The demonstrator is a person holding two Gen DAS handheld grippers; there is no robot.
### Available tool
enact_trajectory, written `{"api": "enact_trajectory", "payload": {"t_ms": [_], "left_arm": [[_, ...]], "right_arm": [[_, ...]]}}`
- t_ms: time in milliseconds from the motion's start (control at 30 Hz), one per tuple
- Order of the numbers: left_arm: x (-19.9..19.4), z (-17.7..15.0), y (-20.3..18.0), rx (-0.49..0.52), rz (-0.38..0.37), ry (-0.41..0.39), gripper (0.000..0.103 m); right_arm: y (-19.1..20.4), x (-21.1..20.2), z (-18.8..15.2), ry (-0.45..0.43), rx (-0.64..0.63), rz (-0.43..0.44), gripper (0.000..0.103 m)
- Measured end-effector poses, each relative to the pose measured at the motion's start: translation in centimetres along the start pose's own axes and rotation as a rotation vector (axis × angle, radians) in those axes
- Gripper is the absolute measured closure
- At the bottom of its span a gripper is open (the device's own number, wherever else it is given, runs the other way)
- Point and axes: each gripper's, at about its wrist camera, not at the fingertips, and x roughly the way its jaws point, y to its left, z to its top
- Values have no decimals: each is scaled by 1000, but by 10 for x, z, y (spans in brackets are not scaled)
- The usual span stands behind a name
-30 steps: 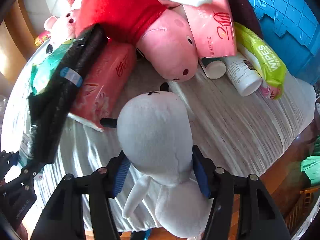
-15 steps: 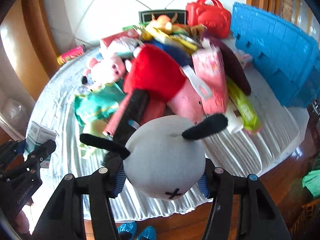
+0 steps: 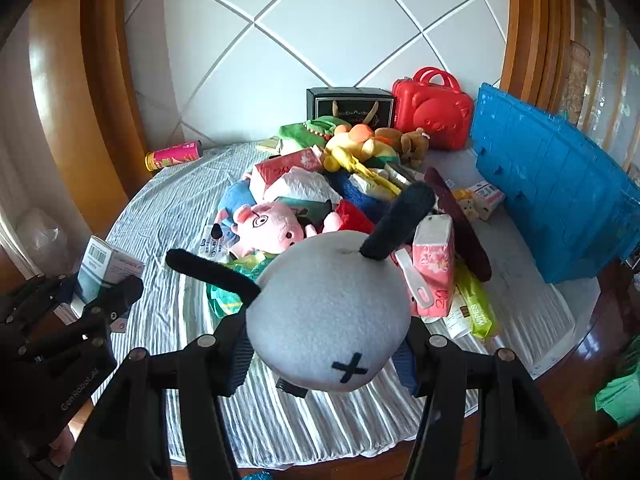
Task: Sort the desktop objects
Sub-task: 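Carry the medicine box and white bunny over the blue crate with both tools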
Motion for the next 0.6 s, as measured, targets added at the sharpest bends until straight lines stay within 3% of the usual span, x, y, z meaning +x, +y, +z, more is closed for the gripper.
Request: {"api": "enact_trajectory", "payload": {"t_ms": [300,600], "left_arm": [[3,39,-66,4,20,-71,67],[28,83,-182,-83,105,-95,67]], "right_arm": [[-36,-21,33,-63,-12,8,46],[-147,-20,70,-114,-127,86,46]]}}
